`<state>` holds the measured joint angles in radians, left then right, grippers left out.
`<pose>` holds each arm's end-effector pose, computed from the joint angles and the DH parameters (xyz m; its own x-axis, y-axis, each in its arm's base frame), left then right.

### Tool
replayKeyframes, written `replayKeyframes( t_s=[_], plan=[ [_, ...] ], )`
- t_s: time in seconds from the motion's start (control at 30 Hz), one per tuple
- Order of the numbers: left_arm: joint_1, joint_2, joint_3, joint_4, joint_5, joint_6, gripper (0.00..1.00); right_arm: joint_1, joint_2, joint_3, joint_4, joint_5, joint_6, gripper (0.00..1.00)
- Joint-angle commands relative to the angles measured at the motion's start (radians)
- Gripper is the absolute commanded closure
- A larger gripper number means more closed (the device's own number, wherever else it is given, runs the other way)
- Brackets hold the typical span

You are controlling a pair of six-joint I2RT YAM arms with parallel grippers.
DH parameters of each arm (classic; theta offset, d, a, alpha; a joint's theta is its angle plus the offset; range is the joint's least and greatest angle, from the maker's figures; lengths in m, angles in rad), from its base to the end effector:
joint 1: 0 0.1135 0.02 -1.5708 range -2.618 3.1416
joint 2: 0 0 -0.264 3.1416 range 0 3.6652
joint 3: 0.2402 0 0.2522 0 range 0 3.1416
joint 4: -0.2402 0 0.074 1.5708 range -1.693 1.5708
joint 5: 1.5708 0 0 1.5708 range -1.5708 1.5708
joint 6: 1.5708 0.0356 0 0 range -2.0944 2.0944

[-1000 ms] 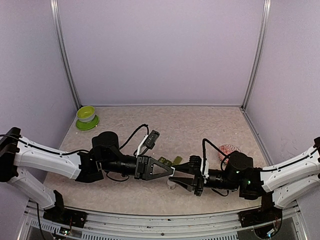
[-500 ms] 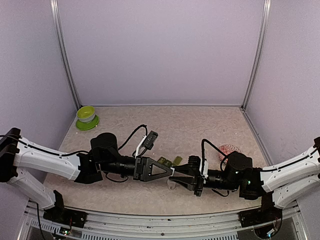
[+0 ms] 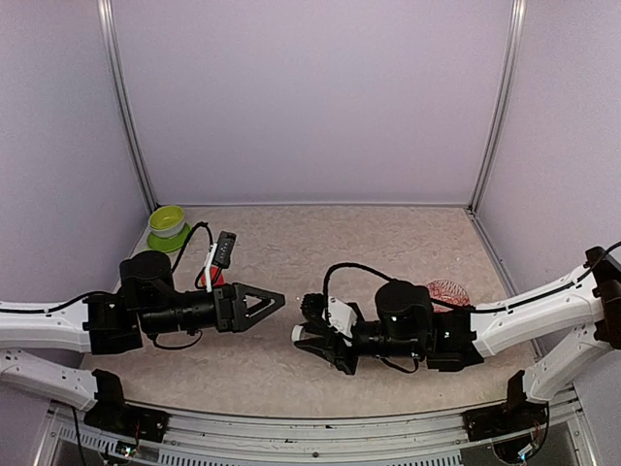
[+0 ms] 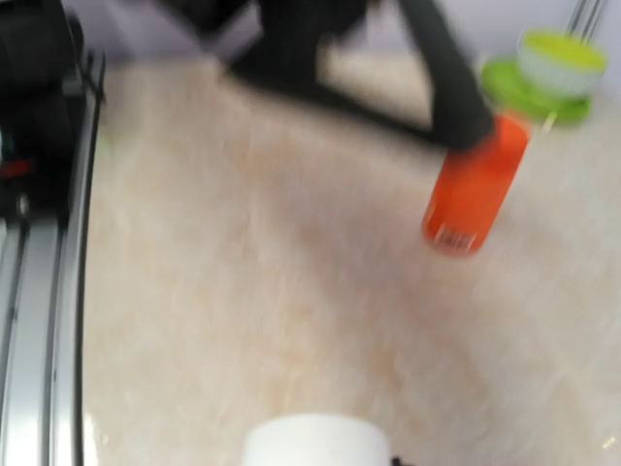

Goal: Sort the pills into containers
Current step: Pass from the left arm to the right, then place the pill at the center of the board.

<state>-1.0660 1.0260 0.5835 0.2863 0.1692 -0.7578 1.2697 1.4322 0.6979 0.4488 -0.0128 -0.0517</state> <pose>0.1099 -0.2112 0.2716 -0.7029 -0.1287 -0.6995 0.6334 0.3341 -0.6980 0.0917 0.2969 0.2245 -0.0339 -0.2833 -0.9584 -0.9616 0.2705 -0.0460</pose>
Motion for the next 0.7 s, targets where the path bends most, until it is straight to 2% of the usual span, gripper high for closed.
replayKeyframes(
  t_s=[0.0, 0.17, 0.27, 0.67],
  plan=[
    [0.019, -0.163, -0.072, -0.197, -0.291, -0.007, 0.15, 0.011, 0.111, 0.136, -0.294, -0.018, 0.04, 0.75],
    [0.042, -0.259, -0.081, -0.335, -0.43, -0.046, 0.09, 0.011, 0.25, 0.324, -0.523, -0.047, 0.051, 0.75],
    [0.047, -0.282, -0.068, -0.415, -0.501, -0.073, 0.02, 0.011, 0.336, 0.436, -0.643, -0.064, 0.053, 0.74],
    [0.063, -0.39, -0.096, -0.518, -0.628, -0.147, 0.01, 0.011, 0.553, 0.639, -0.87, -0.064, 0.082, 0.72]
  ],
)
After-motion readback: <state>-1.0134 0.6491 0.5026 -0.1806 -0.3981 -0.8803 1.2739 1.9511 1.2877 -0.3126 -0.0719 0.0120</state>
